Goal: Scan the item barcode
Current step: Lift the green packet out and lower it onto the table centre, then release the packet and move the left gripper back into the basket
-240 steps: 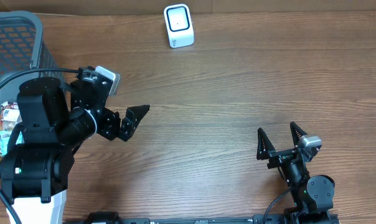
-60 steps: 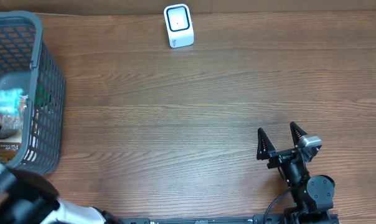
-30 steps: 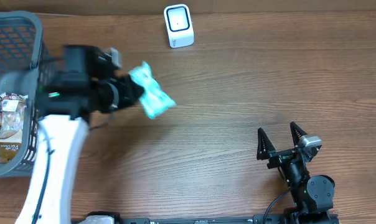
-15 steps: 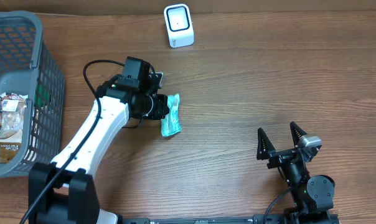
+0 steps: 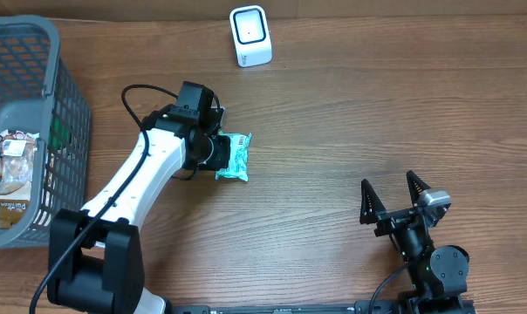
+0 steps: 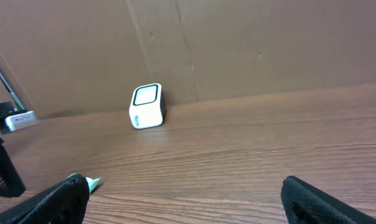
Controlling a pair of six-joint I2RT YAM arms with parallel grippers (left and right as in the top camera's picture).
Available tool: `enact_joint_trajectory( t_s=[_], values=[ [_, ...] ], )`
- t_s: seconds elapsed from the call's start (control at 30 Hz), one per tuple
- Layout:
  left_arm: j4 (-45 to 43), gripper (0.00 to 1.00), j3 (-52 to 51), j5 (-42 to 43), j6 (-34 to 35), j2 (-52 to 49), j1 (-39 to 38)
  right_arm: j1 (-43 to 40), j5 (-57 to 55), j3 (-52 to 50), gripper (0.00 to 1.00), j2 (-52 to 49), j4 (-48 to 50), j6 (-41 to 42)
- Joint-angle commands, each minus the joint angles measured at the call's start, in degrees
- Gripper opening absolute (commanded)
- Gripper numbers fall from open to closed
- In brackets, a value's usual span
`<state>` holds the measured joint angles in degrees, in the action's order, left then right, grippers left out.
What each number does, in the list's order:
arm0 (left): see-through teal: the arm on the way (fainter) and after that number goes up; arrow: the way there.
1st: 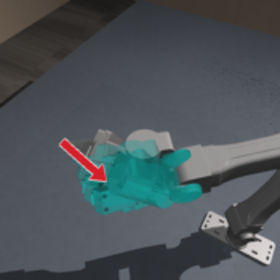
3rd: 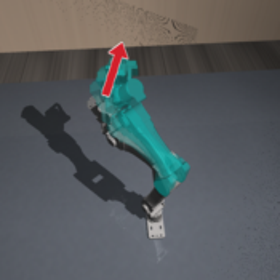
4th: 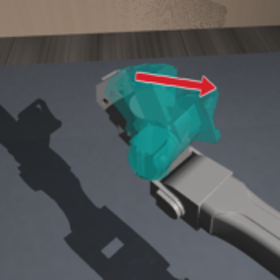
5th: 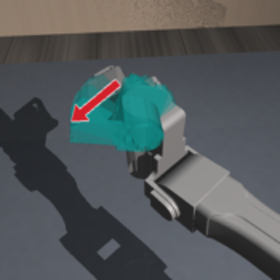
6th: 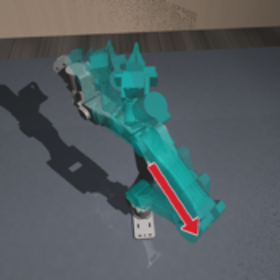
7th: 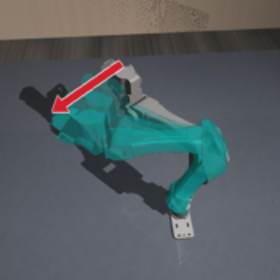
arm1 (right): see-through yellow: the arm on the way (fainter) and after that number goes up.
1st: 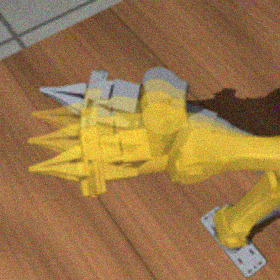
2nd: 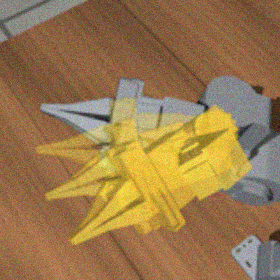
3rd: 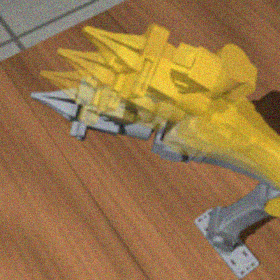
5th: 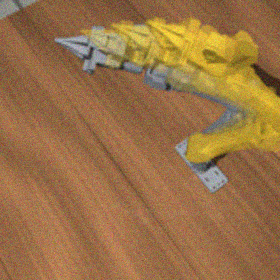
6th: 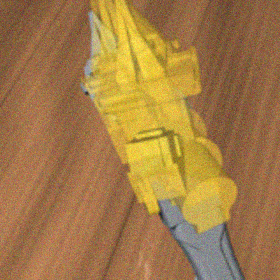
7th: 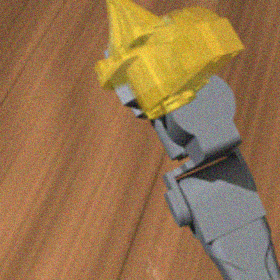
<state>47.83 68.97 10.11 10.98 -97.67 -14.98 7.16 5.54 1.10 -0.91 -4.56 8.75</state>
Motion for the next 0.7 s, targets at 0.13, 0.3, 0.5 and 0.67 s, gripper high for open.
enact_joint_trajectory(
  t_s=[0.13, 0.3, 0.5, 0.67],
  values=[
    [9.4, 0.34, 17.4, -2.0, 1.4, 5.6, 2.0, -0.2, -0.5, -0.6, 1.00, 0.2, 0.3, -0.3],
    [19.4, 0.54, 33.0, -5.1, 7.3, 8.2, 7.7, -0.2, -0.5, -0.6, 1.00, 0.2, 0.2, -0.3],
    [27.4, 0.97, 45.0, -7.4, 13.4, 11.9, 19.3, -0.2, -0.5, -0.6, 1.00, 0.2, 0.2, -0.3],
    [29.9, 1.00, 45.4, -14.0, 21.0, 14.9, 31.5, -0.2, -0.5, -0.6, 1.00, 0.2, 0.2, -0.3]
  ],
)
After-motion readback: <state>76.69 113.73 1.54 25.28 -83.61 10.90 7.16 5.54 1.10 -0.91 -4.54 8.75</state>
